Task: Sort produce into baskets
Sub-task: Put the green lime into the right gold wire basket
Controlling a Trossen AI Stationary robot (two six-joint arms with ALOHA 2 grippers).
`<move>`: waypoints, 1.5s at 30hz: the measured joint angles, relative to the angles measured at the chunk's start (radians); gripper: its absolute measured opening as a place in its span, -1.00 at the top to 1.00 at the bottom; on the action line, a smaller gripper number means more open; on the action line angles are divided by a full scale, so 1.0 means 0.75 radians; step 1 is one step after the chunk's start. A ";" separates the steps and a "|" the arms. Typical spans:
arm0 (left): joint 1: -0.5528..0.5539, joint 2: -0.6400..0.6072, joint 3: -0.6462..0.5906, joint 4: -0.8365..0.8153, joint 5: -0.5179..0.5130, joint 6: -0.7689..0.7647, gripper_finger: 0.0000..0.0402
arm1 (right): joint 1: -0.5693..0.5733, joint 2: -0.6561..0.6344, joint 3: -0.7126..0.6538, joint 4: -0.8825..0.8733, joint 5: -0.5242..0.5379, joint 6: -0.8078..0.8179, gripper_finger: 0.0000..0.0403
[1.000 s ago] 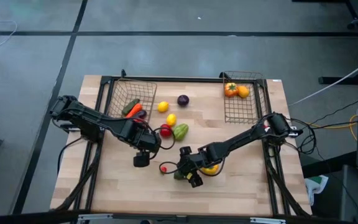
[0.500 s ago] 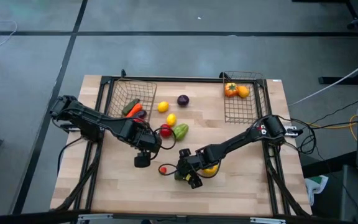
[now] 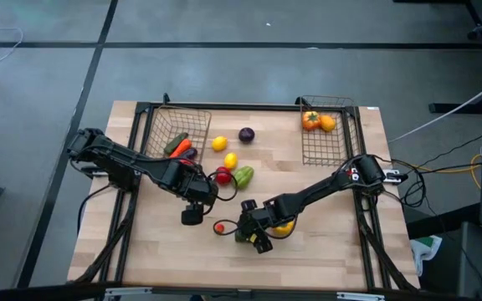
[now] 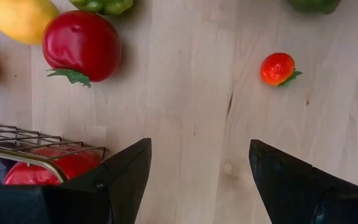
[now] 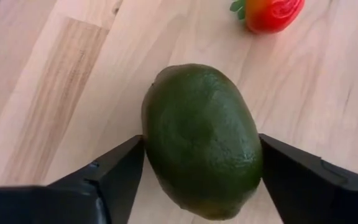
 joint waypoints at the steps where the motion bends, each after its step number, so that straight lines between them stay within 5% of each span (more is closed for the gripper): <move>1: 0.000 0.000 0.000 0.000 0.000 0.000 -0.33 | 0.000 0.000 0.000 0.000 -0.009 0.000 -0.44; 9: 0.000 0.000 0.000 0.012 0.000 -0.001 -0.33 | 0.001 -0.010 0.000 -0.012 -0.022 0.002 -0.11; 16: 0.000 0.000 0.000 0.021 0.000 -0.002 -0.33 | 0.001 -0.163 -0.001 -0.167 -0.009 0.000 -0.13; 29: 0.000 0.001 0.000 0.036 -0.062 -0.006 -0.33 | -0.059 -0.604 -0.001 -0.669 0.461 -0.075 -0.12; 36: 0.000 0.001 0.000 0.068 -0.070 -0.033 -0.33 | -0.251 -0.796 -0.001 -0.872 0.641 -0.076 -0.12; 45: 0.000 0.002 0.000 0.314 -0.098 0.054 -0.33 | -0.694 -0.870 -0.001 -1.081 0.662 -0.139 -0.12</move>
